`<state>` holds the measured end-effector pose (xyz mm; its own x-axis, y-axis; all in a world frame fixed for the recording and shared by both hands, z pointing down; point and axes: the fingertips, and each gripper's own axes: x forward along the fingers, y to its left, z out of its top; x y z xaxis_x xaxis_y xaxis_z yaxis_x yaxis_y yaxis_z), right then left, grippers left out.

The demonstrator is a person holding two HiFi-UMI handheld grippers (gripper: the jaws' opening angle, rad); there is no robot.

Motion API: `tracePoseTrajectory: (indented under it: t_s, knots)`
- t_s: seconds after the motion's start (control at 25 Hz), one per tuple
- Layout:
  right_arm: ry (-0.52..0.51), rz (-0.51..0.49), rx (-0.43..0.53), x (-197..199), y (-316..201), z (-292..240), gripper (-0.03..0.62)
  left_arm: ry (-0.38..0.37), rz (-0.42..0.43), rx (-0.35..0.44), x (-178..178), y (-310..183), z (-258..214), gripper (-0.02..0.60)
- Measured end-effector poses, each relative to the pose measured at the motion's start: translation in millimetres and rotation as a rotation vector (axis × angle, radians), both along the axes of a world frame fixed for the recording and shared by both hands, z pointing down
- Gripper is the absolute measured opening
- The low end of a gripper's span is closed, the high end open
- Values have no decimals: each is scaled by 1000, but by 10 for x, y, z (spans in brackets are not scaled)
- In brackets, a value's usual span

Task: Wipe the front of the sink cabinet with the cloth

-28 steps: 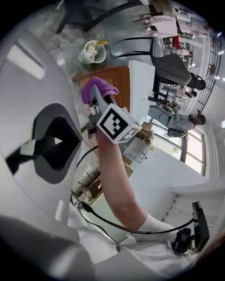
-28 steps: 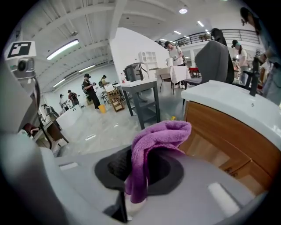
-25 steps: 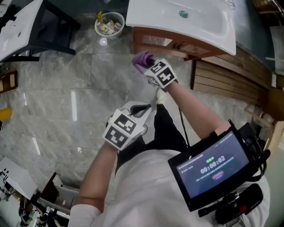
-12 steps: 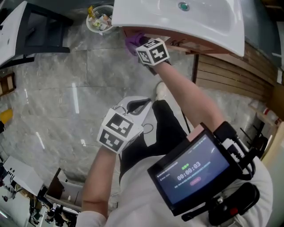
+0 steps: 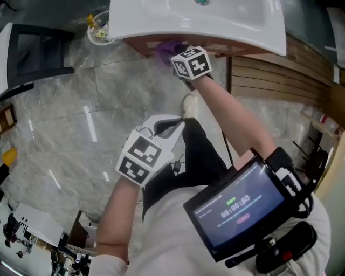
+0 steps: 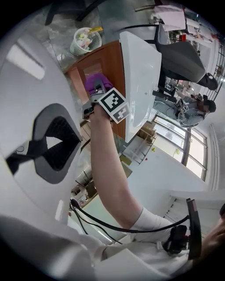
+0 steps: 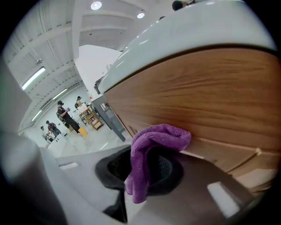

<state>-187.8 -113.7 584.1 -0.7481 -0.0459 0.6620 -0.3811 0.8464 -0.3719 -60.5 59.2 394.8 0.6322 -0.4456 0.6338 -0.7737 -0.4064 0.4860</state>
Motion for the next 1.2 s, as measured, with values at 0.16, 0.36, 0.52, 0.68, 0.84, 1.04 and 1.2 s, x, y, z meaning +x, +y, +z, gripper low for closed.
tracePoseTrajectory:
  t_s: [0.16,0.36,0.52,0.68,0.84,1.04,1.2]
  knots:
    - [10,39,5,325,-169,13,72,3,48,0,179,-108,16,5]
    - [9,73,5,864,-472,38,72,3,94,-12,562,-343,77,5]
    - [9,105,4,1051,-567,10,72,3,129,-19,584,-377,112,5]
    - [24,133,13,1257,-626,58,72,-4,158,-26,597,-375,204,5]
    - [39,169,13,1402,-687,90,72,-7,181,-37,544,-385,255,5]
    - [58,199,19,2064,-972,45,72,-21,208,-44,958,-613,199,5]
    - [87,232,28,2520,-1178,99,72,-20,220,-45,1158,-723,224,5]
